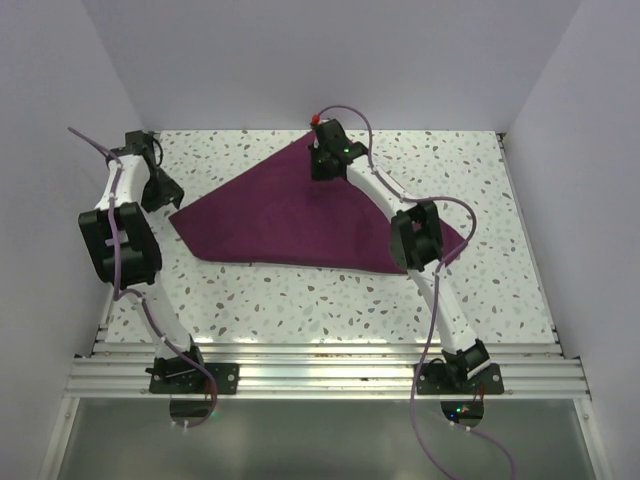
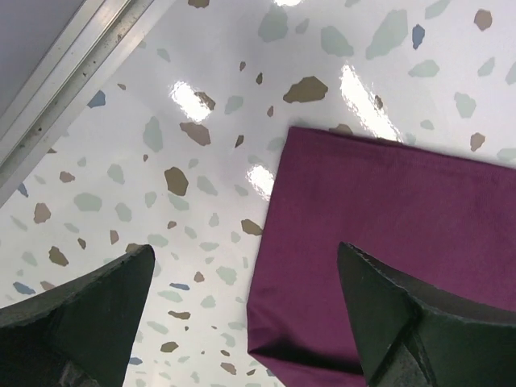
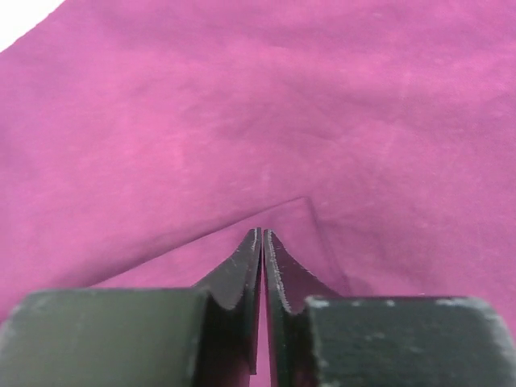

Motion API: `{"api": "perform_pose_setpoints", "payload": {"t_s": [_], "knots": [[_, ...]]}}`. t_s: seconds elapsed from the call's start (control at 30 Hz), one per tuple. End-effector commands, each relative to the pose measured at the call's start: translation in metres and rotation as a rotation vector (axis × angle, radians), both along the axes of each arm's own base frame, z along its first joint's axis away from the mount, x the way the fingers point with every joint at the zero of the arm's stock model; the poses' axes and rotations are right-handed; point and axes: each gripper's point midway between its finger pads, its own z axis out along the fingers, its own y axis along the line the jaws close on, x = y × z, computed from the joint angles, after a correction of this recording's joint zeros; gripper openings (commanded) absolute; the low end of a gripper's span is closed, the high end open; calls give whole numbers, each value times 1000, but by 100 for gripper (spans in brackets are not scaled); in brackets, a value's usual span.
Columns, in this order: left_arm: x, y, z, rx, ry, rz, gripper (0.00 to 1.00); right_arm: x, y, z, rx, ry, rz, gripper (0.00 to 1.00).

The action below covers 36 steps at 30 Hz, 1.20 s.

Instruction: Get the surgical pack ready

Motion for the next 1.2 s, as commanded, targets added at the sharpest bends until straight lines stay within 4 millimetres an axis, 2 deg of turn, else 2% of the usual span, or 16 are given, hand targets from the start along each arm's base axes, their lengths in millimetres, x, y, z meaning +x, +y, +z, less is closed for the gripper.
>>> {"api": "perform_pose_setpoints", "payload": {"t_s": [0.0, 0.07, 0.17, 0.3, 0.47, 0.6, 1.03, 1.13, 1.17], "knots": [[24, 8, 11, -42, -108, -51, 98, -10, 9, 44, 92, -5, 31, 5], [28, 6, 10, -71, -129, -72, 97, -15, 11, 33, 92, 23, 42, 1], [31, 3, 3, -100, -125, -112, 95, -19, 11, 22, 87, 52, 46, 0], [28, -1, -18, -165, -112, -147, 86, -25, 12, -1, 85, 112, 54, 0], [33, -7, -24, -200, -167, -184, 75, -28, 13, -23, 76, 152, 54, 0], [35, -5, -38, -219, -143, -190, 64, -29, 14, -30, 78, 164, 54, 0], [34, 8, -72, -204, -83, -171, 63, -31, 14, -48, 70, 196, 55, 0], [36, 10, -79, -209, -73, -170, 60, -32, 14, -48, 73, 201, 56, 0], [36, 10, -83, -213, -65, -172, 56, -33, 15, -50, 69, 202, 58, 0]]}}
